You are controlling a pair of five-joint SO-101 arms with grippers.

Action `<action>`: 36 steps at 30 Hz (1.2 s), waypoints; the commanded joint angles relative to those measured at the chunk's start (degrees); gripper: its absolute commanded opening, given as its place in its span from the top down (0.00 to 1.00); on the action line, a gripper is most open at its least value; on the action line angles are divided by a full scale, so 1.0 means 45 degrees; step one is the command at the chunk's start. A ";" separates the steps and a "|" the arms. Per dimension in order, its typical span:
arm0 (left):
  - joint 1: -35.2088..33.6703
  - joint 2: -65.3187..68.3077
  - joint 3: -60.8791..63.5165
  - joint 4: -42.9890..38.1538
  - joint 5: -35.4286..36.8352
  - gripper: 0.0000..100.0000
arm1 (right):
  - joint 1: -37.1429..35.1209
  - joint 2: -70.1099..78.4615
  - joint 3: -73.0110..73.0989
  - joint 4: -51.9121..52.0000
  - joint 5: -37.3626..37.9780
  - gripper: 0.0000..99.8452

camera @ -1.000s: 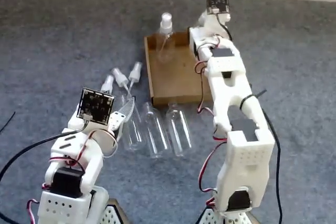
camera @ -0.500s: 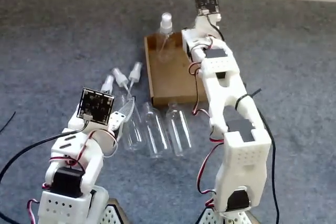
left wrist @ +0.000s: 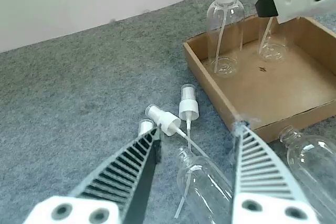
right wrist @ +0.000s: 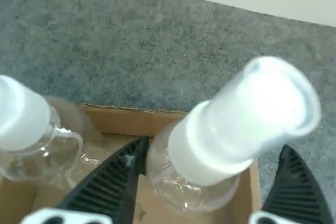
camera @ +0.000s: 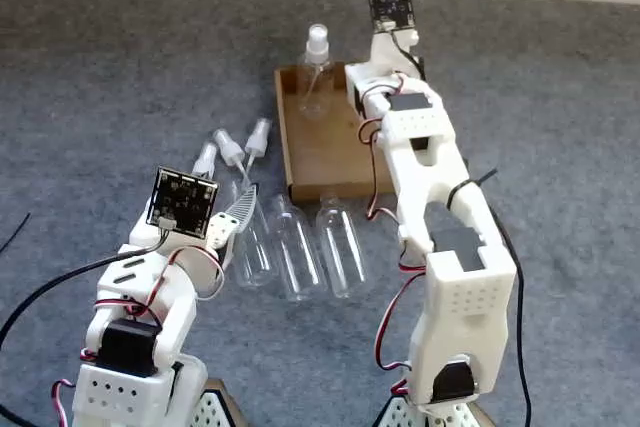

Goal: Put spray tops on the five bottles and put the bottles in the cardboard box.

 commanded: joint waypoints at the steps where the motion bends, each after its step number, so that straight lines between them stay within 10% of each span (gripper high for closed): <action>1: -0.0186 -0.0049 -0.0049 -0.0430 -0.0117 0.79 | -0.0010 -0.0635 -0.1123 0.0068 0.0176 0.69; 30: -0.0205 -0.0147 0.0186 -0.0430 -0.0117 0.79 | -0.1065 -0.2823 -0.8352 1.7221 0.0215 0.70; 36: -0.0225 -0.0147 0.0186 -0.0430 -0.0117 0.79 | -0.2315 -0.3350 -0.6554 1.7358 0.0254 0.70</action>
